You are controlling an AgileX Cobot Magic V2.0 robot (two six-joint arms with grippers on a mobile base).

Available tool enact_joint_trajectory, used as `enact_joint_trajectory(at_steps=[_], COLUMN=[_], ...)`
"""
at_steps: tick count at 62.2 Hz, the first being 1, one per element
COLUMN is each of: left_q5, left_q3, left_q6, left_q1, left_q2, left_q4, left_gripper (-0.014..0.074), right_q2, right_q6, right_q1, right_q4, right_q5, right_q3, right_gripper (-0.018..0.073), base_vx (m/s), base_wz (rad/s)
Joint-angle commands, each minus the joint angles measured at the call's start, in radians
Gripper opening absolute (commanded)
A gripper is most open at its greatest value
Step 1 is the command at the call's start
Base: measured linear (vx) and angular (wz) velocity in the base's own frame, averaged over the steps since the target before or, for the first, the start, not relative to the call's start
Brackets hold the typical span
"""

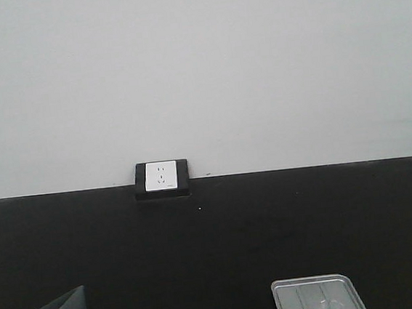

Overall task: Wipe beaker with gray cloth and return to tray
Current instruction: 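Approach the counter, stopping before the cloth and silver tray, then lower the left gripper onto the gray cloth and pinch it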

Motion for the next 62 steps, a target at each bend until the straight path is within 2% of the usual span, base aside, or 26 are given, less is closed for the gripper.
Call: enact_joint_trajectory(at_steps=[1, 33, 44, 51, 55, 62], left_q5=[-0.08, -0.08, -0.126, -0.16, -0.223, -0.275], left_q3=[0.03, 0.03, 0.029, 0.029, 0.017, -0.078], left_q6=[-0.005, -0.007, -0.007, -0.025, -0.04, -0.039], left_q1=[-0.001, -0.001, -0.001, -0.001, -0.001, -0.001], left_q2=[-0.015, -0.015, -0.015, -0.015, -0.015, -0.015], left_q4=[-0.004, -0.004, -0.004, -0.005, -0.005, -0.005], left_gripper=[-0.0003, -0.0003, -0.0003, -0.0003, -0.0003, -0.0001], right_q2=[-0.009, -0.009, -0.009, -0.009, -0.009, 0.003], right_q6=[-0.005, -0.006, -0.006, -0.005, -0.002, -0.001], right_q1=[0.001, 0.001, 0.001, 0.001, 0.001, 0.0], right_q4=[-0.013, -0.011, -0.009, -0.009, -0.008, 0.003], right_q5=[-0.088, -0.102, -0.202, -0.361, -0.441, -0.407], right_q3=[0.005, 0.005, 0.005, 0.005, -0.004, -0.095], right_gripper=[-0.0011, -0.0011, -0.0011, -0.0011, -0.0011, -0.0011], base_vx=[0.07, 0.03, 0.0, 0.0, 0.0, 0.0], base_wz=[0.03, 0.01, 0.0, 0.0, 0.0, 0.0])
